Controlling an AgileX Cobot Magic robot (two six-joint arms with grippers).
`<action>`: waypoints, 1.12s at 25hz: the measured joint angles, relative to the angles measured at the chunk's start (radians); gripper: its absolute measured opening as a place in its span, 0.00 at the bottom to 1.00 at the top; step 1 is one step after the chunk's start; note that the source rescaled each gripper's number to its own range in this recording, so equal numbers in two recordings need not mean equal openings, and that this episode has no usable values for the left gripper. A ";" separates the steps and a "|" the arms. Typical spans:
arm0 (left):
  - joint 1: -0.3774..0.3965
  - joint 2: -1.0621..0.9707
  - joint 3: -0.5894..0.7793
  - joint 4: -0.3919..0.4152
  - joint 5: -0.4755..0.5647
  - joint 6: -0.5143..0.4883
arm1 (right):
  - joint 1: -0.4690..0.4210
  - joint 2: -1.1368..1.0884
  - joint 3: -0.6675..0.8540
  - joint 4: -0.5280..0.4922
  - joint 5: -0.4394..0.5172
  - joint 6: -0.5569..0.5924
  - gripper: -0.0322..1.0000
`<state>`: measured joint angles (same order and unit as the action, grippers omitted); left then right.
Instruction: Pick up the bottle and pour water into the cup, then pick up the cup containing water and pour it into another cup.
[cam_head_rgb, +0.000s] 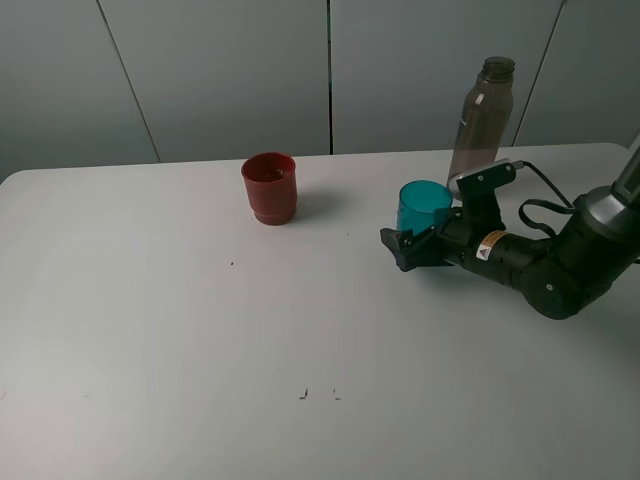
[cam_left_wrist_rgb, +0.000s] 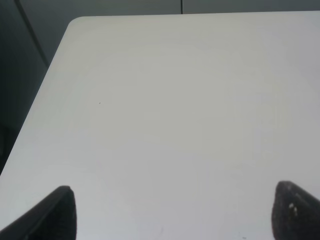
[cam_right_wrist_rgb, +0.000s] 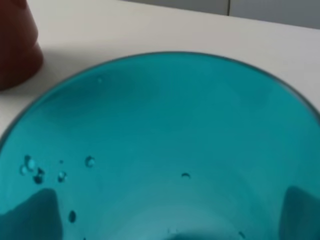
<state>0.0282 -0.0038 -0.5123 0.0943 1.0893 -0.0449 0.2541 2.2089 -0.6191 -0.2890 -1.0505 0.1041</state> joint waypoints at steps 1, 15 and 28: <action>0.000 0.000 0.000 0.000 0.000 0.000 | 0.000 0.000 0.000 -0.016 0.010 0.004 0.99; 0.000 0.000 0.000 0.000 0.000 0.000 | 0.000 -0.314 0.093 -0.052 0.464 0.008 1.00; 0.000 0.000 0.000 0.000 0.000 0.000 | 0.000 -1.035 0.099 -0.032 1.158 0.034 1.00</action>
<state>0.0282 -0.0038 -0.5123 0.0943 1.0893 -0.0449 0.2541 1.1735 -0.5200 -0.3212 0.1075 0.1379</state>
